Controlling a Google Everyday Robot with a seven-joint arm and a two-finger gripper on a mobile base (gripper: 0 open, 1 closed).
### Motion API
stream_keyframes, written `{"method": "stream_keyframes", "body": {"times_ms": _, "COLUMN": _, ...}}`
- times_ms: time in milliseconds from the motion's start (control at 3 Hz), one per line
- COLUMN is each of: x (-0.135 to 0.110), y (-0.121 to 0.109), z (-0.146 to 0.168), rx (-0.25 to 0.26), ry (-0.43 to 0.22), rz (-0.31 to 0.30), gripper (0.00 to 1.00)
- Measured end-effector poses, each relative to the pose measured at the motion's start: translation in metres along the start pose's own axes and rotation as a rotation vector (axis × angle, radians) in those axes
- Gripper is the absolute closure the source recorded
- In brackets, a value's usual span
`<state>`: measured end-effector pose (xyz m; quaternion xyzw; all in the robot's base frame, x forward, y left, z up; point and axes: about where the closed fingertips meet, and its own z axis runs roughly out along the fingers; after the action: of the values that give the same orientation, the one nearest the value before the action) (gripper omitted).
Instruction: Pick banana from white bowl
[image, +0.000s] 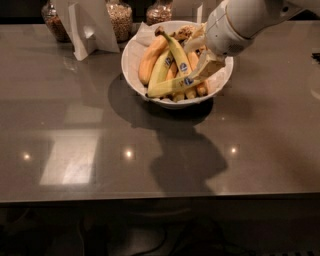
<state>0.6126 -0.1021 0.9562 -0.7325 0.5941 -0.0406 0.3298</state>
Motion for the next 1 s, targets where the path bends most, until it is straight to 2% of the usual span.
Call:
{"method": "stream_keyframes", "body": {"times_ms": 333, "x": 0.006, "y": 0.005, "z": 0.019, "rx": -0.04, "ry": 0.017, "rz": 0.0, "gripper": 0.41}}
{"method": "stream_keyframes", "body": {"times_ms": 1000, "x": 0.01, "y": 0.014, "z": 0.048, "rx": -0.104, "ry": 0.022, "rz": 0.008, "gripper": 0.43}}
